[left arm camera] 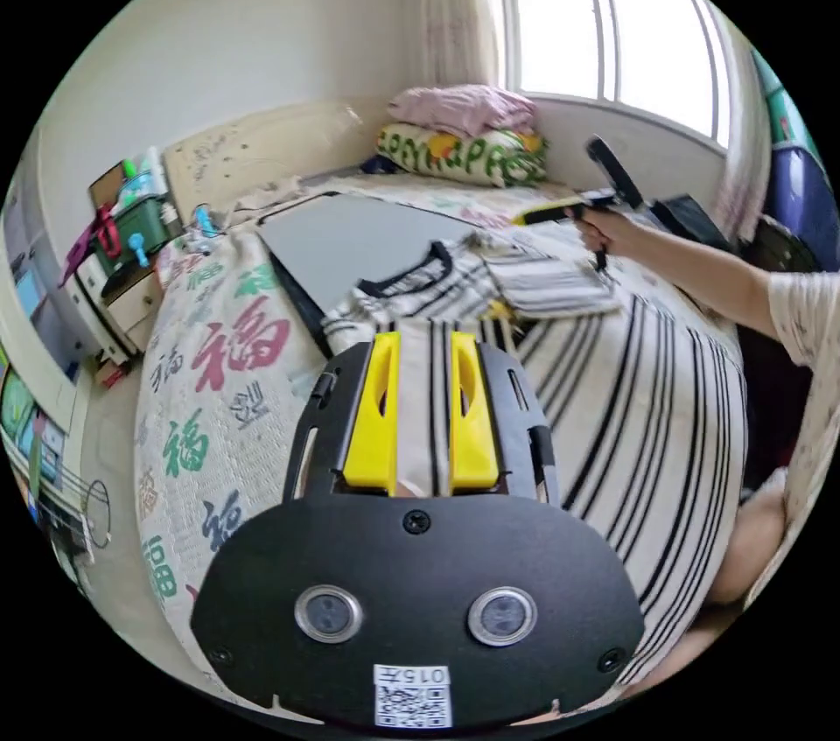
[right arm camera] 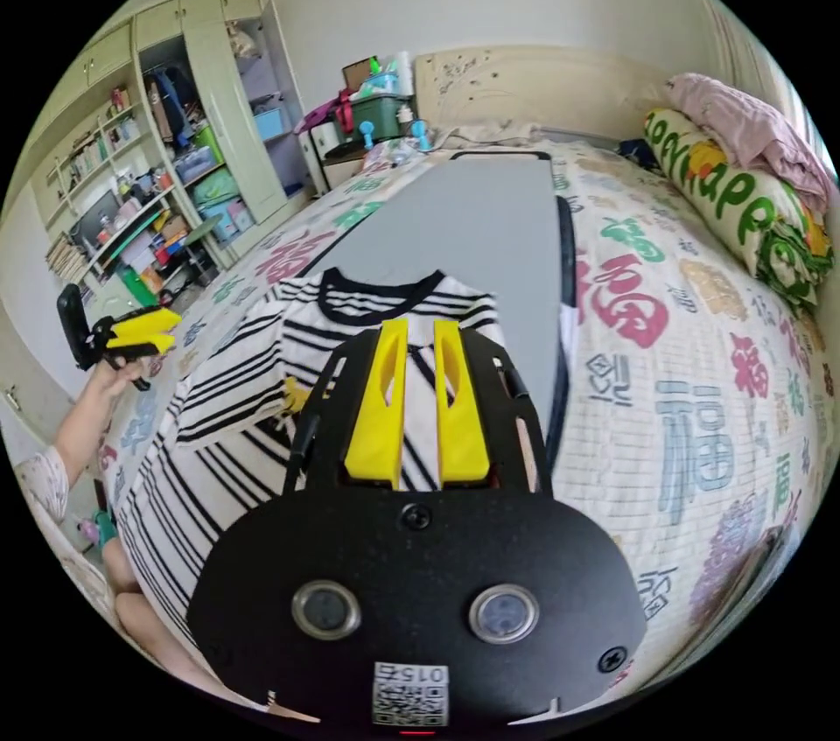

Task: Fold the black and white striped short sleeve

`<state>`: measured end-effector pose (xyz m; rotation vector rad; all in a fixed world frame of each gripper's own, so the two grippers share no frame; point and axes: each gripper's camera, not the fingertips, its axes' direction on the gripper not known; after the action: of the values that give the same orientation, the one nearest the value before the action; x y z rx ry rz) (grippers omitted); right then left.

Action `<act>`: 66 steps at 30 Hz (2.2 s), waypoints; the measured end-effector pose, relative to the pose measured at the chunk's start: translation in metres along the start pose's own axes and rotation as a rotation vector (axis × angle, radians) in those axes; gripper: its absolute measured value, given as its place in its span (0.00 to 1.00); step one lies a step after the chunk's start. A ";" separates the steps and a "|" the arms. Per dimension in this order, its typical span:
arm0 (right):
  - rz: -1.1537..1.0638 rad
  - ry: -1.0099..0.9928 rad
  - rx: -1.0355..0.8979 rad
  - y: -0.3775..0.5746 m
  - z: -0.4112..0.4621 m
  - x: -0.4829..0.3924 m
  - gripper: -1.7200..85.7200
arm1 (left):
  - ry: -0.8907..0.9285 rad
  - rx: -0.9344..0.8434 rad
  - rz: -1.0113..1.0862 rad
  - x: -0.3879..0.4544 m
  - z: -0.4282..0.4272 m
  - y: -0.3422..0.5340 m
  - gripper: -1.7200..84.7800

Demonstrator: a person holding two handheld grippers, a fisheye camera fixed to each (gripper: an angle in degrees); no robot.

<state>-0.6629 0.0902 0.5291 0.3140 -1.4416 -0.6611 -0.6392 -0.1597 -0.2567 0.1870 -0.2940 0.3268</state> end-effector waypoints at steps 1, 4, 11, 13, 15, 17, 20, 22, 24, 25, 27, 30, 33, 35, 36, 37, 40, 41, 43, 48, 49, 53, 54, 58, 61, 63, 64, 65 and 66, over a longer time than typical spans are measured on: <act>0.019 0.048 0.006 -0.016 -0.004 0.012 0.10 | -0.016 0.019 -0.068 -0.024 0.015 -0.020 0.13; 0.055 0.121 -0.064 -0.058 0.009 0.031 0.13 | -0.017 -0.004 -0.270 -0.081 0.070 -0.057 0.14; 0.129 0.156 -0.167 -0.138 0.042 0.030 0.15 | -0.028 -0.187 -0.480 -0.122 0.161 -0.062 0.13; 0.119 0.144 -0.192 -0.156 0.047 0.020 0.13 | -0.002 -0.198 -0.493 -0.120 0.165 -0.059 0.09; 0.118 0.128 -0.267 -0.172 0.055 0.013 0.10 | 0.009 -0.204 -0.476 -0.114 0.166 -0.057 0.06; 0.116 0.114 -0.270 -0.189 0.047 0.004 0.05 | -0.011 -0.189 -0.454 -0.100 0.159 -0.057 0.04; 0.168 0.057 -0.192 -0.204 0.012 -0.004 0.03 | -0.073 -0.100 -0.389 -0.074 0.128 -0.059 0.03; 0.134 0.031 -0.116 -0.210 -0.023 -0.019 0.02 | -0.078 -0.017 -0.345 -0.056 0.098 -0.059 0.03; 0.089 0.025 -0.045 -0.212 -0.064 -0.037 0.02 | -0.081 0.072 -0.292 -0.035 0.062 -0.055 0.03; 0.065 0.012 -0.001 -0.210 -0.095 -0.050 0.02 | -0.078 0.136 -0.243 -0.018 0.034 -0.050 0.03; 0.023 -0.026 0.054 -0.203 -0.148 -0.072 0.02 | -0.049 0.216 -0.166 0.011 -0.011 -0.038 0.03; -0.091 -0.079 0.116 -0.174 -0.243 -0.119 0.02 | 0.036 0.287 -0.036 0.070 -0.090 -0.003 0.03; -0.201 -0.114 0.119 -0.121 -0.326 -0.166 0.02 | 0.106 0.304 0.042 0.133 -0.160 0.058 0.03; -0.257 -0.135 0.054 -0.066 -0.371 -0.197 0.02 | 0.156 0.269 0.059 0.182 -0.197 0.117 0.03; -0.255 -0.140 0.042 -0.051 -0.379 -0.203 0.02 | 0.172 0.256 0.056 0.194 -0.204 0.132 0.03; -0.247 -0.156 0.020 -0.020 -0.392 -0.215 0.02 | 0.208 0.222 0.053 0.218 -0.213 0.161 0.03; -0.200 -0.206 -0.061 0.041 -0.408 -0.240 0.02 | 0.239 0.110 0.071 0.272 -0.227 0.208 0.03; -0.177 -0.208 -0.088 0.053 -0.412 -0.249 0.02 | 0.226 0.086 0.097 0.290 -0.236 0.217 0.03; -0.162 -0.189 -0.095 0.059 -0.424 -0.260 0.02 | 0.203 0.079 0.118 0.311 -0.252 0.220 0.03; -0.226 -0.154 -0.100 0.047 -0.464 -0.286 0.04 | 0.133 0.043 0.151 0.344 -0.283 0.216 0.04; -0.258 -0.142 -0.184 0.044 -0.463 -0.291 0.06 | 0.130 -0.020 0.146 0.349 -0.282 0.215 0.04; -0.241 -0.132 -0.382 0.036 -0.478 -0.286 0.08 | 0.204 -0.051 0.063 0.338 -0.305 0.210 0.04; -0.225 -0.140 -0.363 0.033 -0.488 -0.282 0.08 | 0.207 -0.022 0.038 0.334 -0.312 0.209 0.05; 0.011 -0.125 -0.111 -0.001 -0.563 -0.238 0.08 | 0.138 0.153 -0.247 0.285 -0.345 0.186 0.06; 0.206 -0.143 0.040 -0.033 -0.596 -0.205 0.09 | 0.108 0.192 -0.489 0.249 -0.333 0.160 0.08; 0.294 -0.151 0.092 -0.053 -0.603 -0.189 0.10 | 0.106 0.209 -0.586 0.234 -0.318 0.141 0.09; 0.338 -0.146 0.118 -0.067 -0.602 -0.179 0.10 | 0.096 0.213 -0.640 0.226 -0.307 0.126 0.09; 0.377 -0.138 0.121 -0.082 -0.597 -0.169 0.11 | 0.068 0.202 -0.694 0.217 -0.295 0.111 0.10; 0.397 -0.135 0.118 -0.089 -0.593 -0.163 0.11 | 0.049 0.200 -0.717 0.213 -0.289 0.104 0.10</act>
<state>-0.1043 0.0054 0.2699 0.0697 -1.6173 -0.2792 -0.4085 0.0637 -0.4480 0.4629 -0.1297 -0.3514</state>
